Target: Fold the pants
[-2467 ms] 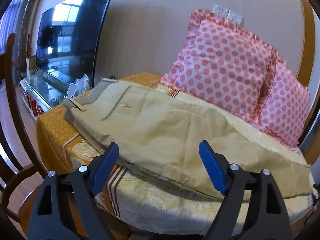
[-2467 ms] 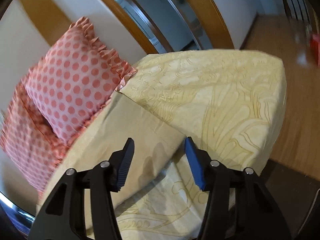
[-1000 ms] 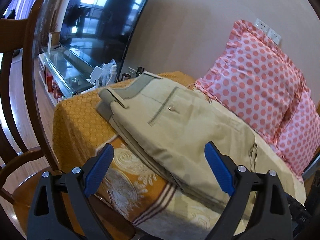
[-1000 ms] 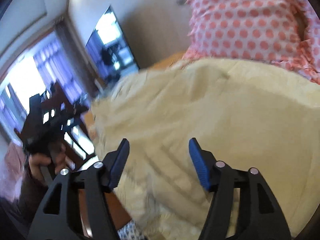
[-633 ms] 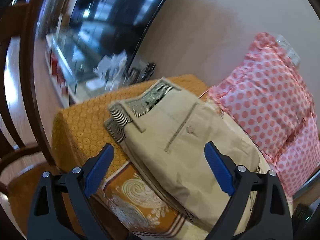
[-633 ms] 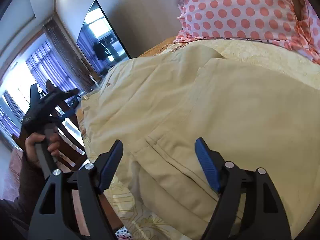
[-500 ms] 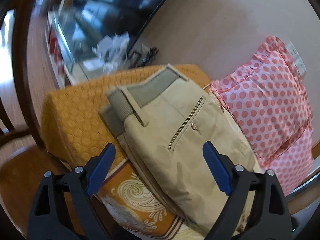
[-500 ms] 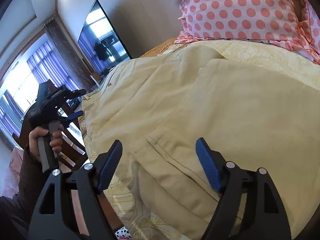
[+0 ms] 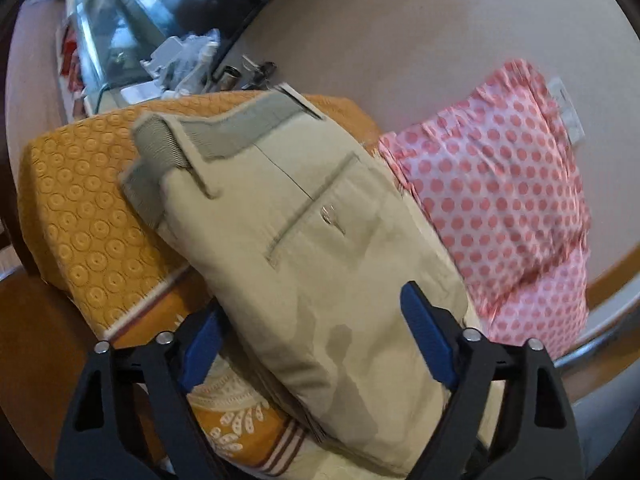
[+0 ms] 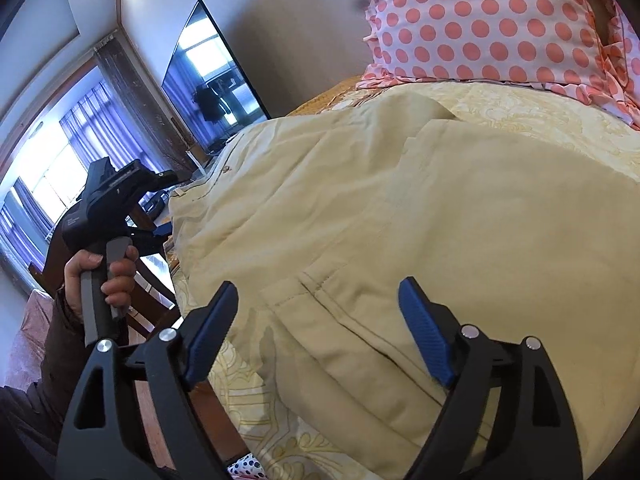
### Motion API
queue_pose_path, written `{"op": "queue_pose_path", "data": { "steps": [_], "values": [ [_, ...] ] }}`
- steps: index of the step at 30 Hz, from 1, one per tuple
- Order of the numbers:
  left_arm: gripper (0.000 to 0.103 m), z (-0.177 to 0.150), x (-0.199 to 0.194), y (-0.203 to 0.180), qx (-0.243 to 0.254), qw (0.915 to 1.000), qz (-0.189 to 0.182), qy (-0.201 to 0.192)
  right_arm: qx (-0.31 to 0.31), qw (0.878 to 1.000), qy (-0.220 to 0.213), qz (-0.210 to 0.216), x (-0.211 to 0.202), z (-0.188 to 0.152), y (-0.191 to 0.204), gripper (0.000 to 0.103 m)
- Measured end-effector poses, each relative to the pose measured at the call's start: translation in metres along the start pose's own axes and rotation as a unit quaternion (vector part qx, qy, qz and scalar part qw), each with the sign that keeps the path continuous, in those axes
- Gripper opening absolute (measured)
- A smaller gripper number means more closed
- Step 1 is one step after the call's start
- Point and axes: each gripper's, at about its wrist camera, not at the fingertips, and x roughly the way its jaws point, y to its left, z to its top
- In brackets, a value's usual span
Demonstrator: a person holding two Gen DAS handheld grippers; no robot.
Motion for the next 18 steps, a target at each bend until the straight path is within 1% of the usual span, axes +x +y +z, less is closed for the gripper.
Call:
{"op": "queue_pose_path", "data": {
  "steps": [1, 3, 7, 9, 10, 11, 12, 13, 14, 15, 16, 18],
  "values": [
    [0.082, 0.004, -0.001, 0.003, -0.010, 0.9999, 0.005, -0.007, 0.000, 1.000, 0.000, 0.000, 0.000, 0.000, 0.000, 0.082],
    [0.081, 0.015, -0.005, 0.012, -0.026, 0.9988, 0.029, -0.028, 0.000, 1.000, -0.001, 0.002, 0.000, 0.000, 0.000, 0.082],
    [0.074, 0.027, -0.003, 0.025, -0.067, 0.9971, 0.020, -0.031, 0.001, 1.000, -0.002, 0.002, 0.000, 0.000, 0.000, 0.082],
    [0.067, 0.029, -0.001, 0.027, -0.084, 0.9956, 0.026, -0.034, 0.001, 1.000, -0.002, 0.003, -0.001, 0.000, 0.000, 0.082],
    [0.051, 0.028, 0.001, 0.029, -0.090, 0.9946, 0.036, -0.036, 0.002, 1.000, -0.004, 0.003, 0.000, 0.000, 0.000, 0.082],
    [0.024, 0.027, 0.002, 0.031, -0.091, 0.9939, 0.049, -0.036, 0.004, 1.000, -0.006, 0.004, -0.002, 0.000, -0.001, 0.082],
    [0.018, 0.026, 0.005, 0.032, -0.089, 0.9936, 0.060, -0.035, 0.007, 1.000, -0.008, 0.006, -0.004, -0.001, -0.002, 0.082],
    [0.016, 0.024, 0.006, 0.031, -0.084, 0.9938, 0.062, -0.039, 0.012, 1.000, -0.010, 0.010, -0.008, -0.002, -0.003, 0.083],
    [0.013, 0.022, 0.005, 0.027, -0.069, 0.9940, 0.070, -0.047, 0.019, 1.000, -0.014, 0.015, -0.013, -0.004, -0.005, 0.084],
    [0.012, 0.022, 0.002, 0.021, -0.051, 0.9942, 0.078, -0.054, 0.024, 0.999, -0.018, 0.020, -0.019, -0.006, -0.008, 0.085],
    [0.011, 0.020, -0.002, 0.011, -0.028, 0.9938, 0.085, -0.065, 0.028, 0.999, -0.022, 0.018, -0.026, -0.007, -0.010, 0.088],
    [0.009, 0.018, -0.012, -0.013, 0.015, 0.9924, 0.086, -0.086, 0.037, 0.999, -0.033, 0.018, -0.039, -0.011, -0.016, 0.089]
  ]
}}
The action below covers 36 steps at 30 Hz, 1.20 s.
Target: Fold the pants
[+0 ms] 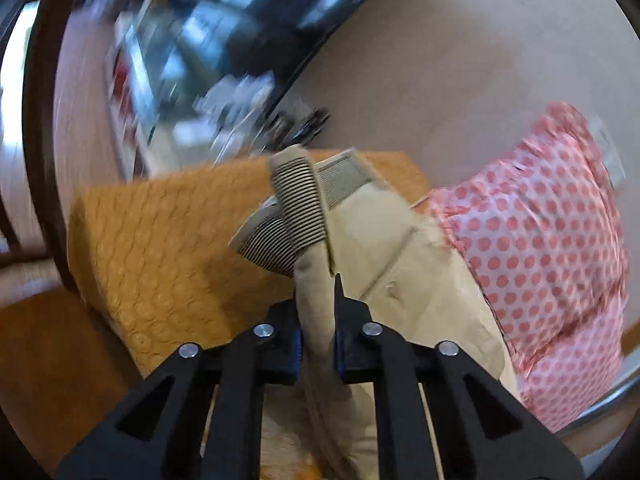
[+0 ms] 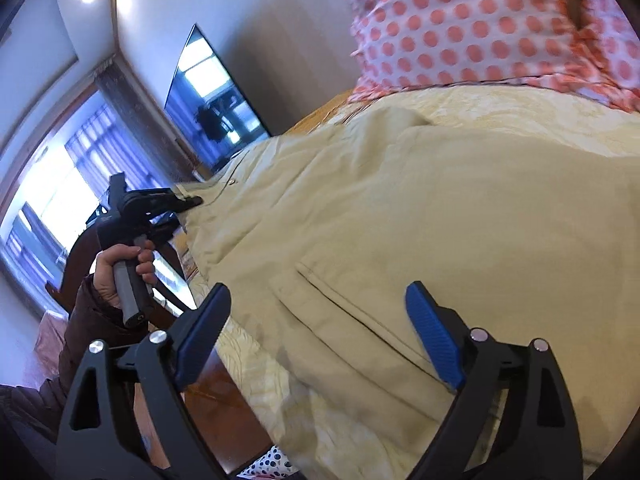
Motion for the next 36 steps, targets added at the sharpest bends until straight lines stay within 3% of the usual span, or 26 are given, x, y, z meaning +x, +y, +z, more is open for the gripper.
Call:
{"op": "queue_pose_path", "data": {
  "steps": [4, 8, 10, 13, 14, 16, 18, 19, 21, 22, 23, 26, 27, 28, 31, 33, 36],
  "values": [
    [0.005, -0.006, -0.037, -0.075, 0.112, 0.9919, -0.046, -0.041, 0.023, 0.999, -0.049, -0.006, -0.047, -0.007, -0.018, 0.089],
    [0.005, -0.051, -0.070, -0.174, 0.236, 0.9614, -0.138, -0.034, 0.050, 0.992, -0.103, -0.051, -0.099, -0.019, -0.044, 0.090],
    [0.005, -0.085, -0.080, -0.215, 0.290, 0.9388, -0.184, -0.022, 0.073, 0.987, -0.123, -0.075, -0.121, -0.026, -0.059, 0.090],
    [0.005, -0.149, -0.090, -0.265, 0.354, 0.8972, -0.263, 0.023, 0.109, 0.976, -0.149, -0.114, -0.152, -0.041, -0.083, 0.090],
    [0.005, -0.178, -0.089, -0.280, 0.376, 0.8798, -0.287, 0.050, 0.122, 0.972, -0.157, -0.127, -0.162, -0.047, -0.091, 0.090],
    [0.005, -0.228, -0.077, -0.295, 0.413, 0.8555, -0.297, 0.098, 0.144, 0.964, -0.168, -0.149, -0.179, -0.059, -0.105, 0.090],
    [0.005, -0.285, -0.054, -0.300, 0.457, 0.8273, -0.282, 0.164, 0.168, 0.956, -0.175, -0.167, -0.192, -0.071, -0.120, 0.090],
    [0.005, -0.309, -0.043, -0.297, 0.471, 0.8176, -0.271, 0.191, 0.176, 0.953, -0.176, -0.172, -0.194, -0.075, -0.125, 0.090],
    [0.005, -0.328, -0.032, -0.290, 0.475, 0.8149, -0.258, 0.209, 0.192, 0.947, -0.179, -0.187, -0.204, -0.083, -0.137, 0.090],
    [0.004, -0.328, -0.031, -0.287, 0.469, 0.8178, -0.259, 0.209, 0.195, 0.945, -0.180, -0.191, -0.205, -0.085, -0.141, 0.090],
    [0.005, -0.318, -0.035, -0.287, 0.450, 0.8262, -0.269, 0.206, 0.197, 0.943, -0.183, -0.195, -0.208, -0.087, -0.144, 0.090],
    [0.005, -0.298, -0.062, -0.296, 0.429, 0.8398, -0.294, 0.155, 0.198, 0.940, -0.190, -0.202, -0.212, -0.087, -0.148, 0.090],
    [0.005, -0.297, -0.071, -0.298, 0.431, 0.8394, -0.301, 0.140, 0.196, 0.940, -0.193, -0.203, -0.213, -0.087, -0.147, 0.090],
    [0.005, -0.302, -0.076, -0.304, 0.435, 0.8353, -0.307, 0.136, 0.194, 0.939, -0.197, -0.206, -0.214, -0.086, -0.147, 0.090],
    [0.005, -0.338, -0.064, -0.301, 0.476, 0.8109, -0.289, 0.180, 0.198, 0.935, -0.202, -0.213, -0.219, -0.088, -0.147, 0.090],
    [0.005, -0.355, -0.049, -0.293, 0.483, 0.8054, -0.272, 0.209, 0.198, 0.934, -0.204, -0.218, -0.222, -0.087, -0.147, 0.090],
    [0.011, -0.357, -0.052, -0.279, 0.477, 0.8084, -0.279, 0.201, 0.192, 0.934, -0.210, -0.219, -0.226, -0.079, -0.144, 0.090]
  ]
}}
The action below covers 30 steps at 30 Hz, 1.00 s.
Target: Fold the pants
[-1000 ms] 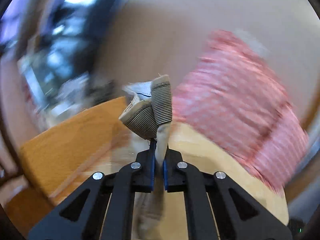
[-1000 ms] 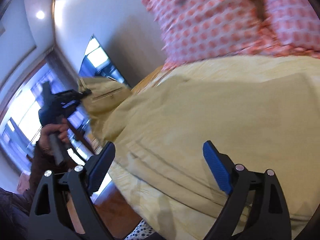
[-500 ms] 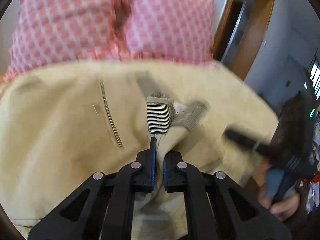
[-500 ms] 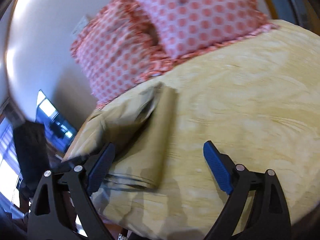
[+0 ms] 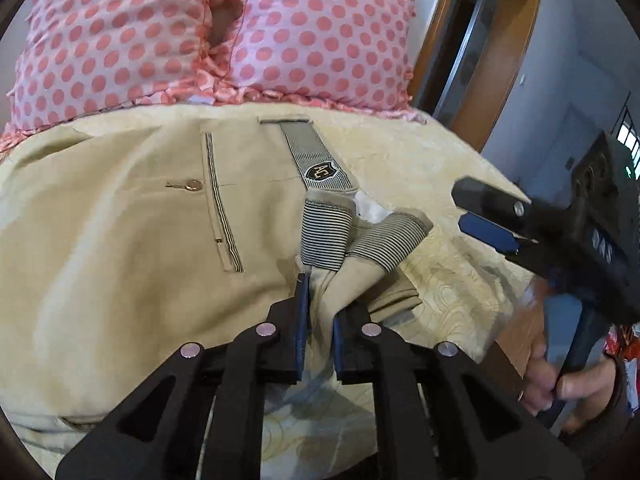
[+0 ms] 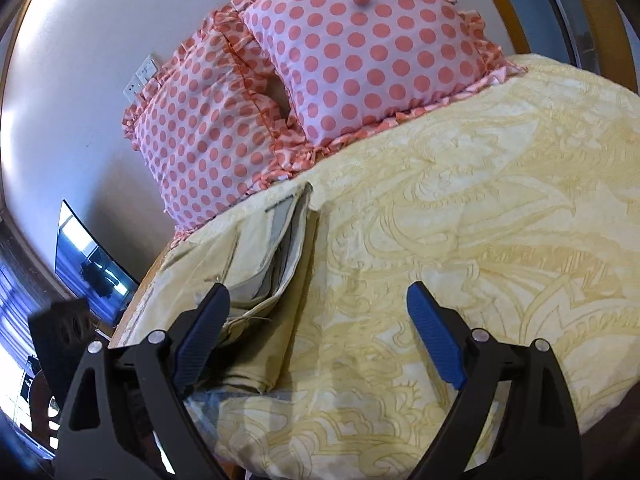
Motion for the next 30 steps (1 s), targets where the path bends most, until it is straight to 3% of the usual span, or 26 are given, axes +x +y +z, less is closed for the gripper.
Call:
{"op": "queue_pose_path", "data": {
  "steps": [1, 3, 4, 5, 8, 11, 13, 17, 18, 19, 22, 24, 26, 30],
  "values": [
    [0.017, -0.001, -0.004, 0.000, 0.002, 1.0000, -0.004, -0.005, -0.002, 1.000, -0.003, 0.003, -0.001, 0.002, 0.002, 0.090],
    [0.047, -0.003, -0.012, 0.004, -0.005, 0.9995, -0.029, -0.011, -0.006, 1.000, -0.010, 0.012, -0.001, 0.008, 0.008, 0.090],
    [0.085, -0.007, -0.020, 0.004, -0.008, 0.9991, -0.038, -0.016, -0.009, 1.000, -0.011, 0.016, 0.000, 0.010, 0.012, 0.090],
    [0.096, -0.010, -0.033, 0.001, -0.004, 0.9986, -0.038, -0.038, -0.015, 1.000, -0.013, 0.022, 0.001, 0.012, 0.016, 0.090],
    [0.098, -0.010, -0.065, 0.008, 0.012, 0.9959, -0.020, -0.087, -0.040, 0.998, -0.007, 0.044, 0.010, 0.016, 0.036, 0.090],
    [0.102, 0.002, -0.084, 0.036, -0.013, 0.9903, 0.048, -0.130, -0.076, 0.994, 0.027, 0.075, 0.033, 0.011, 0.064, 0.090],
    [0.102, 0.006, -0.080, 0.064, -0.049, 0.9867, 0.093, -0.124, -0.102, 0.989, 0.049, 0.094, 0.049, 0.003, 0.083, 0.090],
    [0.102, -0.009, -0.063, 0.105, -0.114, 0.9823, 0.131, -0.069, -0.111, 0.985, 0.107, 0.080, 0.080, -0.015, 0.090, 0.095],
    [0.102, -0.013, -0.057, 0.113, -0.126, 0.9812, 0.135, -0.056, -0.110, 0.982, 0.136, 0.068, 0.091, -0.023, 0.086, 0.095],
    [0.101, -0.019, -0.057, 0.114, -0.121, 0.9822, 0.131, -0.058, -0.124, 0.982, 0.123, 0.070, 0.087, -0.026, 0.088, 0.095],
    [0.101, -0.024, -0.065, 0.111, -0.105, 0.9842, 0.132, -0.056, -0.141, 0.978, 0.140, 0.065, 0.081, -0.020, 0.095, 0.094],
    [0.101, -0.017, -0.081, 0.122, -0.126, 0.9848, 0.097, -0.069, -0.118, 0.984, 0.110, 0.069, 0.073, 0.003, 0.086, 0.094],
    [0.102, -0.012, -0.094, 0.136, -0.143, 0.9817, 0.090, -0.088, -0.106, 0.989, 0.096, 0.044, 0.076, 0.026, 0.075, 0.094],
    [0.102, 0.010, -0.104, 0.169, -0.159, 0.9761, 0.111, -0.099, -0.085, 0.987, 0.133, 0.004, 0.110, 0.051, 0.052, 0.090]
  ]
}}
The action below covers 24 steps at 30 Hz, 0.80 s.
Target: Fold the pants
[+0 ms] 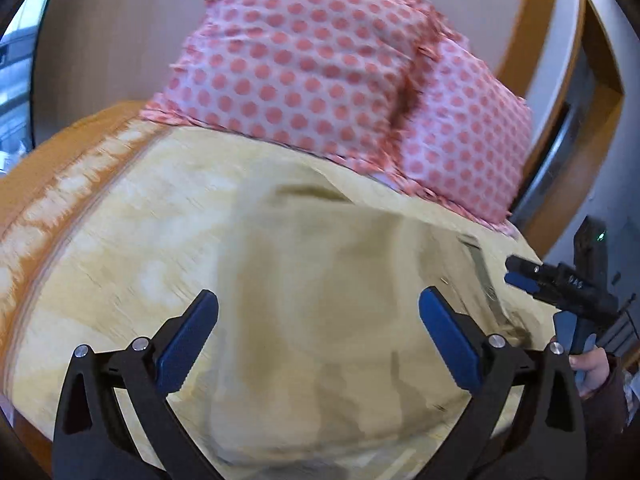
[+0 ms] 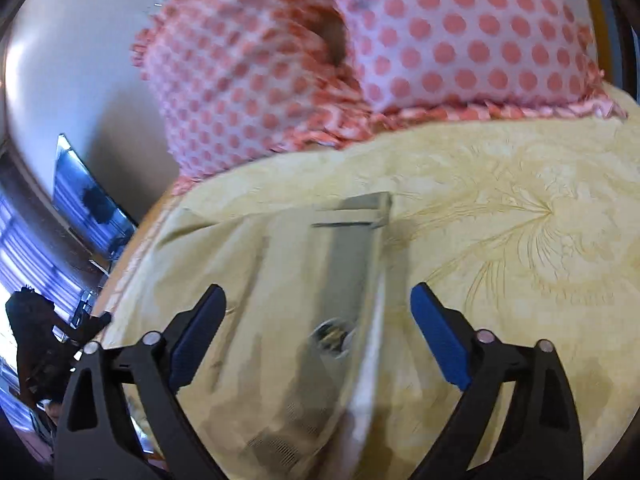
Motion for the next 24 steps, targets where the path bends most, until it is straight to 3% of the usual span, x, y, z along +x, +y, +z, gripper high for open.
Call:
{"op": "queue_pose_path", "data": {
  "steps": [4, 7, 9, 12, 14, 18, 22, 24],
  "values": [
    [0.102, 0.024, 0.027, 0.019, -0.007, 0.9984, -0.026, 0.050, -0.016, 0.999, 0.043, -0.013, 0.029, 0.007, -0.004, 0.080],
    [0.102, 0.034, 0.043, 0.022, -0.001, 0.9968, -0.021, 0.078, -0.035, 0.997, 0.058, -0.024, 0.039, 0.005, -0.002, 0.075],
    [0.102, 0.040, 0.057, 0.020, 0.012, 0.9948, -0.023, 0.099, -0.059, 0.996, 0.067, -0.014, 0.042, 0.004, 0.004, 0.060],
    [0.102, 0.046, 0.076, 0.017, 0.021, 0.9908, -0.029, 0.130, -0.087, 0.994, 0.066, -0.019, 0.042, 0.006, 0.010, 0.057],
    [0.102, 0.049, 0.089, 0.016, 0.030, 0.9877, -0.030, 0.151, -0.079, 0.994, 0.073, -0.015, 0.045, 0.011, 0.004, 0.064],
    [0.102, 0.058, 0.107, 0.022, 0.023, 0.9842, -0.030, 0.173, -0.084, 0.994, 0.071, -0.015, 0.052, 0.016, 0.004, 0.068],
    [0.093, 0.062, 0.122, 0.033, -0.011, 0.9794, -0.059, 0.193, -0.106, 0.992, 0.072, 0.004, 0.050, 0.015, 0.009, 0.046],
    [0.089, 0.064, 0.125, 0.036, -0.018, 0.9787, -0.072, 0.191, -0.096, 0.993, 0.074, 0.012, 0.050, 0.015, 0.004, 0.046]
  ]
}}
